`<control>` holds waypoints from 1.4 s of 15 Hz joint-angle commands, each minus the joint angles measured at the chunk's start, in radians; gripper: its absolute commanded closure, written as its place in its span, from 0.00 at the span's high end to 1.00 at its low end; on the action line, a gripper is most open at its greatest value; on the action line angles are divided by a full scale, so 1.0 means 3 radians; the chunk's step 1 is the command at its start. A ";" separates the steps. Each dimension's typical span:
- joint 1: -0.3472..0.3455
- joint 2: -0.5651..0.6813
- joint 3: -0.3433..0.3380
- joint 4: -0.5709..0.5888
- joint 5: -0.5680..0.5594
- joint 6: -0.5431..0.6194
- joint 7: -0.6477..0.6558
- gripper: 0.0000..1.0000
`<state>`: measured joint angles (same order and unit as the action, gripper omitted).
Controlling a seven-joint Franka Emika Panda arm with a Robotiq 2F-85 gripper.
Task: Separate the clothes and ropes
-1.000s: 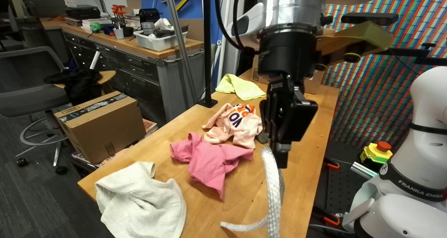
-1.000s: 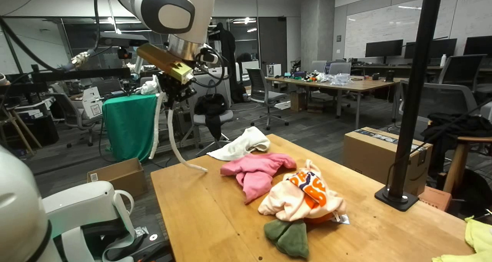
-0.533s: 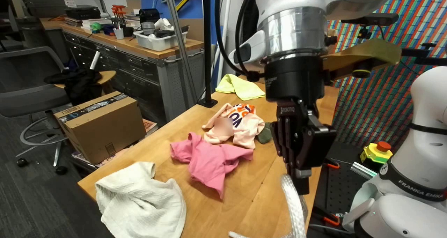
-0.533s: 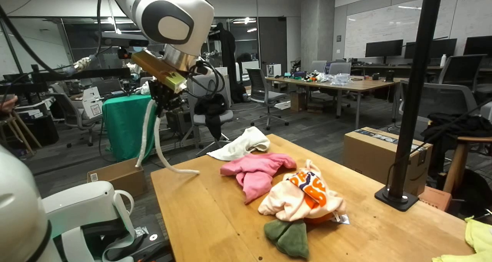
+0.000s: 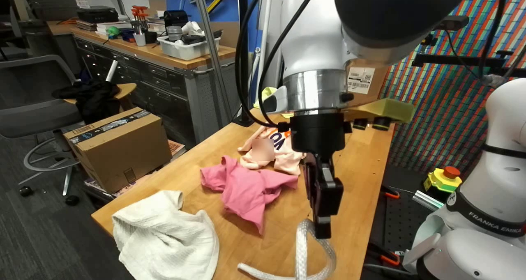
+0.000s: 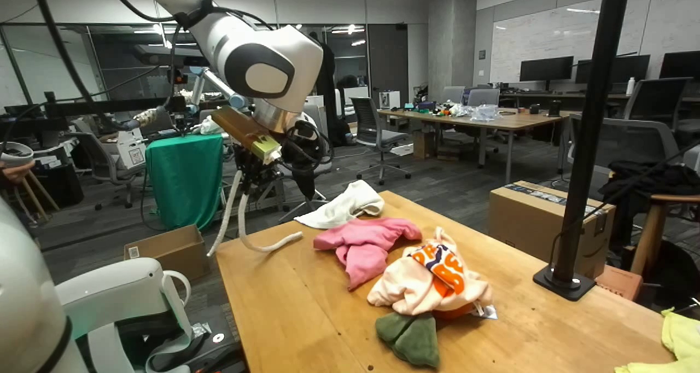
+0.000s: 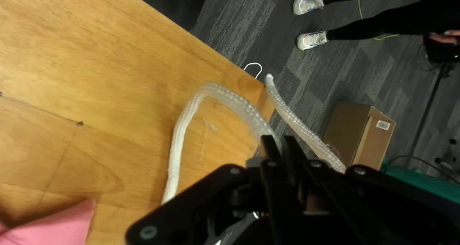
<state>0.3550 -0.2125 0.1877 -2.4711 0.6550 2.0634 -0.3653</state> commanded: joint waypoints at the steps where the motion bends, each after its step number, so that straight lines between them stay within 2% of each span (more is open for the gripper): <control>1: -0.0098 0.0218 0.0086 0.0011 -0.0064 0.0203 0.0166 0.04; 12: -0.0251 0.0582 0.0064 -0.0017 -0.0339 0.0195 0.0446 0.04; 17: -0.0292 0.0772 0.0077 -0.0056 -0.0595 0.0494 0.0689 0.03; 21: -0.0308 0.0937 0.0078 -0.0054 -0.0741 0.0589 0.0875 0.03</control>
<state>0.2775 0.0381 0.1929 -2.4926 0.4694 2.2121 -0.1551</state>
